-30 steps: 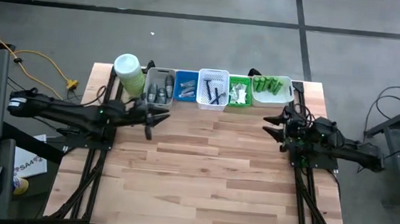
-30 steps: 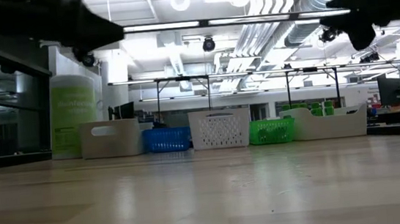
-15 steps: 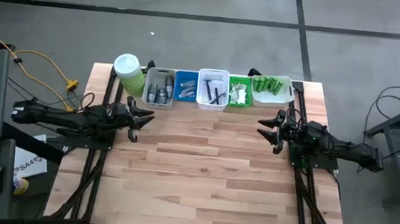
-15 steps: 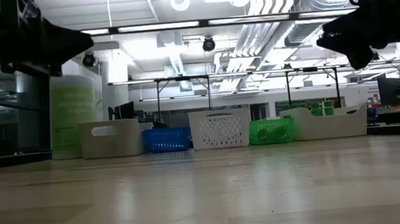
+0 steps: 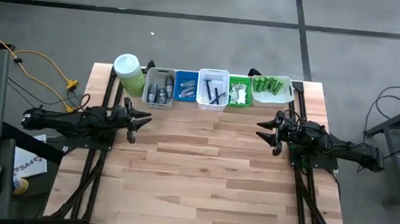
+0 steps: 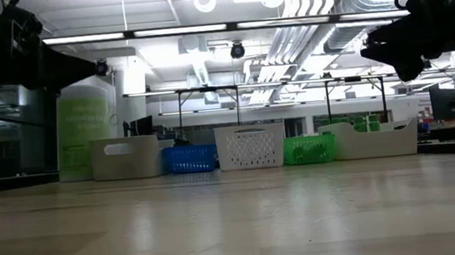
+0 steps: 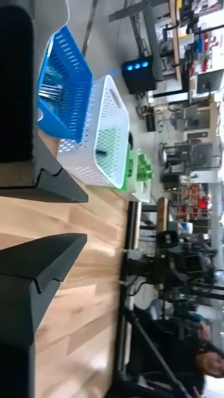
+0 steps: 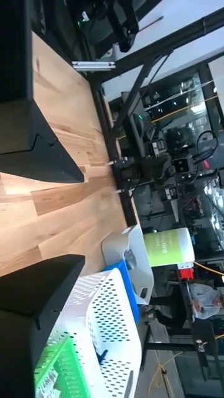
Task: Pick & Place Travel size toiletries
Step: Return to Home Position
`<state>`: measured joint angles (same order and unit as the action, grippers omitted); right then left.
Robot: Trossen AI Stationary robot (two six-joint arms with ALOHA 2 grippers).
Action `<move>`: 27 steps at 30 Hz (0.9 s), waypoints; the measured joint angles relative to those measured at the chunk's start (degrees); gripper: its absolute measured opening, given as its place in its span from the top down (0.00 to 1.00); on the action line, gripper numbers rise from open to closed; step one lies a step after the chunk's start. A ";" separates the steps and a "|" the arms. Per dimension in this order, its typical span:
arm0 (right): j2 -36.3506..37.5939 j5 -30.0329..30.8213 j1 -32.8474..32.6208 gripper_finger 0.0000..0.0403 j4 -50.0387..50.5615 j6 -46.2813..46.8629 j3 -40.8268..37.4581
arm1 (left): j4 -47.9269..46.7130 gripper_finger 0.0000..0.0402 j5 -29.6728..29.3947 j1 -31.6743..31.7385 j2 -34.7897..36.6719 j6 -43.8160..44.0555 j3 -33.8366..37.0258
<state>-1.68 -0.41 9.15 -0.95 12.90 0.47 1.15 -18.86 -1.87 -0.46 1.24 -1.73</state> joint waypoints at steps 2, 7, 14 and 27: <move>-0.63 0.01 0.00 0.52 0.03 0.38 0.00 | -0.25 0.77 0.07 -0.02 -0.03 -0.12 -0.07; -3.32 0.01 0.00 0.52 0.09 0.69 -0.02 | -0.80 0.77 2.71 0.00 -1.10 -4.45 -0.16; -4.83 0.10 0.02 0.52 0.15 0.84 -0.04 | -2.44 0.77 12.67 0.01 -1.13 -8.06 -0.18; -5.78 0.17 0.00 0.52 -0.19 0.82 -0.07 | -1.41 0.77 14.85 0.00 -1.17 -7.02 -0.03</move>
<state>-7.46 -0.24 9.15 -1.14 13.72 0.40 -0.25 -4.01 -1.87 -1.63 -5.78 -1.76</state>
